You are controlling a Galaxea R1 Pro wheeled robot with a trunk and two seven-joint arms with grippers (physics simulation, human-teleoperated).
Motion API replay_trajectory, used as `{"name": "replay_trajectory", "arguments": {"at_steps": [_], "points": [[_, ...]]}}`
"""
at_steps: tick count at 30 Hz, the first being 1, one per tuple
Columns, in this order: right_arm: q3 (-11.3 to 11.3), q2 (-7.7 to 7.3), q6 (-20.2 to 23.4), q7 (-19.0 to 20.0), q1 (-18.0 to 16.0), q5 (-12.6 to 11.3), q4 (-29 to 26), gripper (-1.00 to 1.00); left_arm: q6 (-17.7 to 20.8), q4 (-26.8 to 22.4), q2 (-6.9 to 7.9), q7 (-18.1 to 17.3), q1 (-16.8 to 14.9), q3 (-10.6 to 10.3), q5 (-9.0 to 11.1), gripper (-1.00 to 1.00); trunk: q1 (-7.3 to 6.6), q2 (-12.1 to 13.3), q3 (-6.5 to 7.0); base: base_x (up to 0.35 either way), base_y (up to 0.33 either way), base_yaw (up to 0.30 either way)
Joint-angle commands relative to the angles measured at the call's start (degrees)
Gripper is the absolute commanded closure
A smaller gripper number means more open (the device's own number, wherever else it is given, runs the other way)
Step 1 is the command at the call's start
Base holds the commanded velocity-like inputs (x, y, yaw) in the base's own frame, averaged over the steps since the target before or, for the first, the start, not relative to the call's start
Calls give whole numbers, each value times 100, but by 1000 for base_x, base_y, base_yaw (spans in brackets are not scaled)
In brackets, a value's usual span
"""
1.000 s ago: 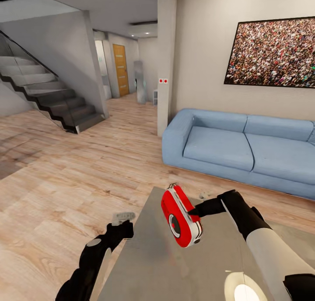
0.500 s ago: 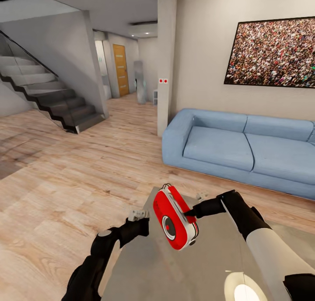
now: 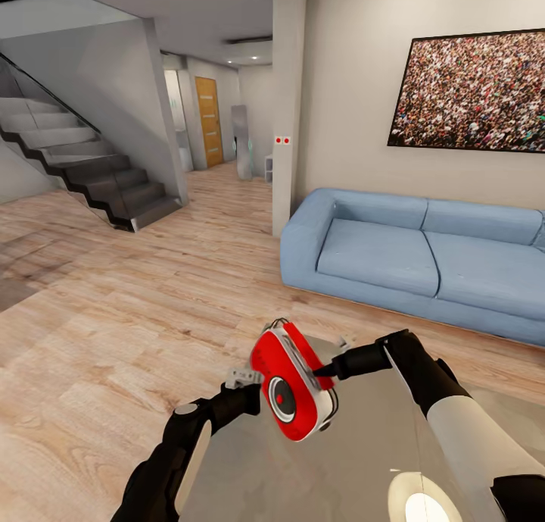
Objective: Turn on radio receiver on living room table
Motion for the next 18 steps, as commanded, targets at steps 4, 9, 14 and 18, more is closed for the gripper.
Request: {"name": "replay_trajectory", "arguments": {"at_steps": [4,9,14,18], "points": [[-9,-3,-5,117,-2,-25,-2,100,15,23,0,-450,-6,-1,3,100,0,0,0,0,0,0],[-11,-16,-117,300,-2,-24,-2,100,20,160,0,-994,-10,2,-16,100,0,0,0,0,0,0],[-8,-18,-163,676,-2,-7,-2,100,6,437,0,-1051,-23,0,-13,100,0,0,0,0,0,0],[-11,-18,-166,733,-2,5,-8,100,6,502,0,-1057,-39,-3,-39,100,0,0,0,0,0,0]]}}
